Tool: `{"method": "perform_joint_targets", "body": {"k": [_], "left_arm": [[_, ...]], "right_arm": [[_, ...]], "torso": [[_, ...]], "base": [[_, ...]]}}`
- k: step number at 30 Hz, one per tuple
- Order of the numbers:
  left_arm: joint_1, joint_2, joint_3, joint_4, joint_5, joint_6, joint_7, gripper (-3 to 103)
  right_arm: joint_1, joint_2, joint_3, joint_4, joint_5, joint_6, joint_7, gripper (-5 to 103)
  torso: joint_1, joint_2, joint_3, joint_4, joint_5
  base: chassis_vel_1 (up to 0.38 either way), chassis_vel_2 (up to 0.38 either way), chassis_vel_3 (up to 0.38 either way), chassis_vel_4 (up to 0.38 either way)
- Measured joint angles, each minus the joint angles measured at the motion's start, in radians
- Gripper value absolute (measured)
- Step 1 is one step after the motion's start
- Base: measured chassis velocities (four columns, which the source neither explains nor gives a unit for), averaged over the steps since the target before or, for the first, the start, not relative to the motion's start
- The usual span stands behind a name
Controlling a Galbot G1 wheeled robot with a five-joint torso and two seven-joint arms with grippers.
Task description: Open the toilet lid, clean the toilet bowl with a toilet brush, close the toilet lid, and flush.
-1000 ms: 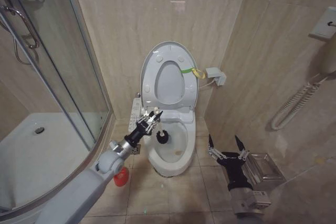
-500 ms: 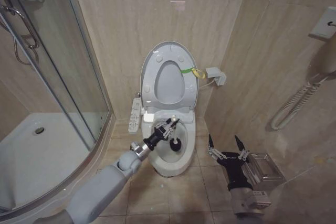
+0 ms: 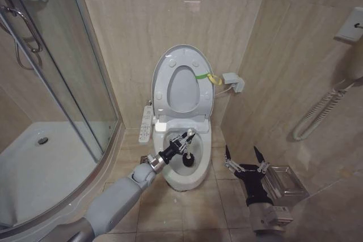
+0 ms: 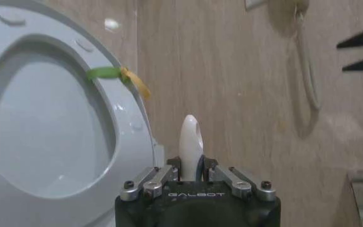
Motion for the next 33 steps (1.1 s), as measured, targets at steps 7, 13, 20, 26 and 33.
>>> {"method": "perform_joint_targets", "body": {"k": [7, 13, 20, 26, 33], "left_arm": [[-0.027, -0.031, 0.028, 0.077, 0.009, -0.019, 0.006, 22], [-0.041, -0.056, 0.038, 0.12, 0.014, -0.03, 0.01, 22], [-0.056, -0.074, 0.044, 0.115, 0.027, -0.03, 0.009, 22], [-0.071, -0.097, 0.066, 0.161, 0.03, -0.04, 0.014, 22], [-0.067, -0.145, 0.097, 0.242, 0.041, -0.068, 0.035, 22]], "right_arm": [[0.0, 0.0, 0.0, 0.0, 0.0, 0.0, 0.0, 100], [0.0, 0.0, 0.0, 0.0, 0.0, 0.0, 0.0, 100], [0.0, 0.0, 0.0, 0.0, 0.0, 0.0, 0.0, 100], [0.0, 0.0, 0.0, 0.0, 0.0, 0.0, 0.0, 100], [0.0, 0.0, 0.0, 0.0, 0.0, 0.0, 0.0, 100]], "torso": [[0.0, 0.0, 0.0, -0.0001, 0.0], [0.0, 0.0, 0.0, 0.0001, 0.0], [0.0, 0.0, 0.0, -0.0001, 0.0], [0.0, 0.0, 0.0, 0.0001, 0.0001], [0.0, 0.0, 0.0, 0.0001, -0.0001]], "base": [[0.0, 0.0, 0.0, 0.0], [0.0, 0.0, 0.0, 0.0], [0.0, 0.0, 0.0, 0.0], [0.0, 0.0, 0.0, 0.0], [0.0, 0.0, 0.0, 0.0]]}}
